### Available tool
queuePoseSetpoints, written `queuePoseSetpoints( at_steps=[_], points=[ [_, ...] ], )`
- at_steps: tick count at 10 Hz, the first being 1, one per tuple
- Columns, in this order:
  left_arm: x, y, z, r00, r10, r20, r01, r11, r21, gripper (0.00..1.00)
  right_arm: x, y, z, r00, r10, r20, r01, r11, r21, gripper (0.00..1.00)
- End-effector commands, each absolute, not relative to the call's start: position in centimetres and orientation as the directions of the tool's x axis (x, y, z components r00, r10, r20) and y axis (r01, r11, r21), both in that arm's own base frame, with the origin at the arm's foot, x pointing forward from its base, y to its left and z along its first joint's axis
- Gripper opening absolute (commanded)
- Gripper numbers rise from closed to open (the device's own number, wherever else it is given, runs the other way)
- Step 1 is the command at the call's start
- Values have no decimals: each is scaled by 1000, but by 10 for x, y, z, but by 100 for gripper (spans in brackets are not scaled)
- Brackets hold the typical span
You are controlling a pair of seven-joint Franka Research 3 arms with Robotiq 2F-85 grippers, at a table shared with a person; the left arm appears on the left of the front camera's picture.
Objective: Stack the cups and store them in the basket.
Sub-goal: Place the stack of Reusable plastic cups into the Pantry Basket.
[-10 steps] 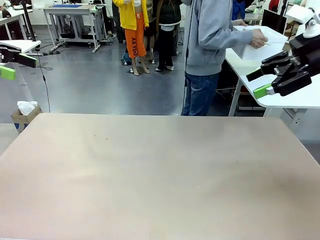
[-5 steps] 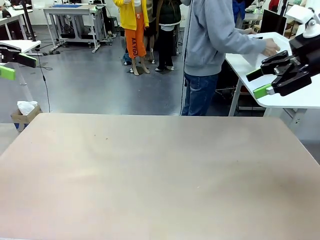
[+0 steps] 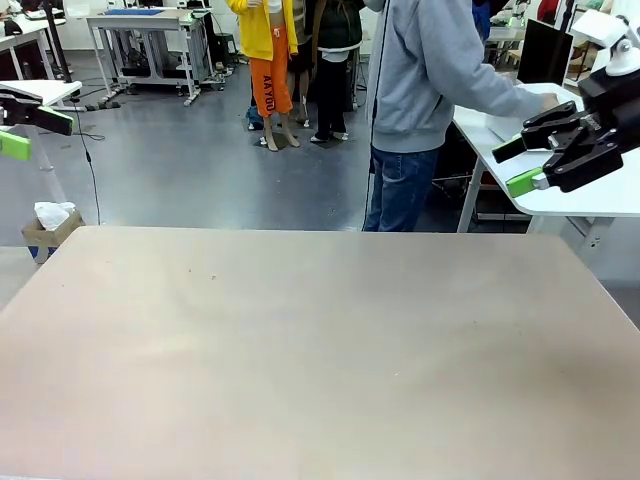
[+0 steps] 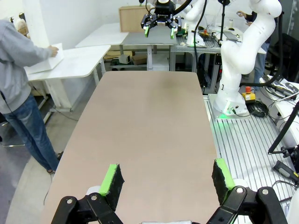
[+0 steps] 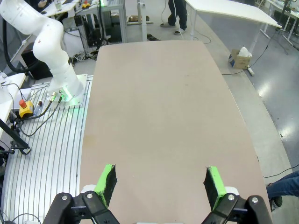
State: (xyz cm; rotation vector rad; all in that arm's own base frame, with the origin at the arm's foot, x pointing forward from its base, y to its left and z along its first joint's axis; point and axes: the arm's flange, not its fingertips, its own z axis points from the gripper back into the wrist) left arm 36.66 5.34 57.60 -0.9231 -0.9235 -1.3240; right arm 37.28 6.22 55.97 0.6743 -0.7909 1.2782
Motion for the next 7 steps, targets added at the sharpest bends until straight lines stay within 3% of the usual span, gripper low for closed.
queuePoseSetpoints(
  at_steps=[1,7],
  points=[
    [366,53,580,47,-364,930,999,30,-39,100,373,65,564,122,540,833,-983,181,27,100],
    [366,53,580,47,-364,930,999,30,-39,100,373,65,564,122,540,833,-983,181,27,100]
  ],
)
